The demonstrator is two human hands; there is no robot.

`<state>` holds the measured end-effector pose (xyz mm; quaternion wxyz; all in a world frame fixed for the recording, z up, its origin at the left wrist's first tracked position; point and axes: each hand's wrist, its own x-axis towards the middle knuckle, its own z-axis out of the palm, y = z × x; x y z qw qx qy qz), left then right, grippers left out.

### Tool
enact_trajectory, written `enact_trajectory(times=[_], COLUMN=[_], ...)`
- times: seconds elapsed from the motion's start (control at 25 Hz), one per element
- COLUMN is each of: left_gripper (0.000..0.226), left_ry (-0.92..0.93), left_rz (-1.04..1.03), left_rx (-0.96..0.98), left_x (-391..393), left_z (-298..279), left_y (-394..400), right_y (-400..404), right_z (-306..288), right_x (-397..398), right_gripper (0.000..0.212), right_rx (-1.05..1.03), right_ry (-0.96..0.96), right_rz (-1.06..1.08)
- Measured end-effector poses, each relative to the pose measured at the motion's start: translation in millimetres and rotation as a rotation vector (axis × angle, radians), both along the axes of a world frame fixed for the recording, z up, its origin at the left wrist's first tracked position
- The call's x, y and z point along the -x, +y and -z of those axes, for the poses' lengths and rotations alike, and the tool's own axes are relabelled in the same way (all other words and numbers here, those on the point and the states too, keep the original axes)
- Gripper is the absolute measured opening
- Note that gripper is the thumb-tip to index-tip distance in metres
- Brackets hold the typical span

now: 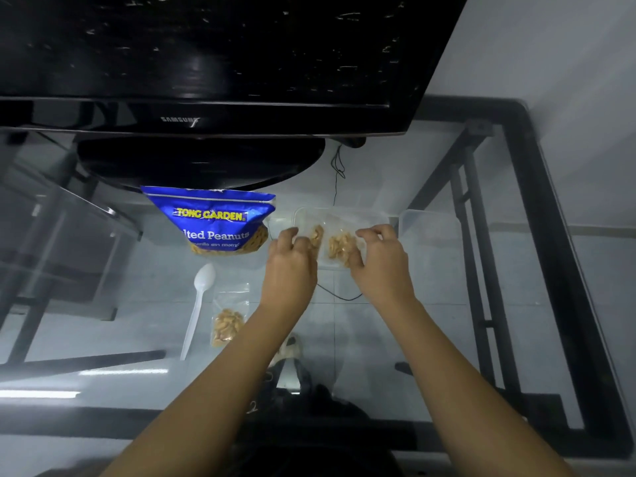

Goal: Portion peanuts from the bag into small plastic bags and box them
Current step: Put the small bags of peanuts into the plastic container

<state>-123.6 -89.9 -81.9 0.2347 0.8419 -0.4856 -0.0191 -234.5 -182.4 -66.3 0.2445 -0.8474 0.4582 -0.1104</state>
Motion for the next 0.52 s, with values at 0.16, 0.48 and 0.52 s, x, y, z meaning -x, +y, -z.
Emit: enact_trajectory(times=[0.16, 0.48, 0.52], left_gripper=[0.022, 0.027, 0.029], left_ry=[0.307, 0.229, 0.285], left_rz=[-0.179, -0.242, -0.263], left_rx=[0.067, -0.206, -0.204], left_x=[-3.2, -22.3, -19.9], left_z=[1.9, 26.4, 26.9], left_y=[73.5, 152.8, 152.4], right_y=[66.0, 150.9, 152.6], right_z=[4.5, 41.0, 41.2], right_x=[7.7, -16.5, -18.0], right_gripper=[0.03, 0.045, 0.044], right_rx=[-0.119, -0.359, -0.367], right_ry=[-0.08, -0.018, -0.026], right_rz=[-0.116, -0.103, -0.079])
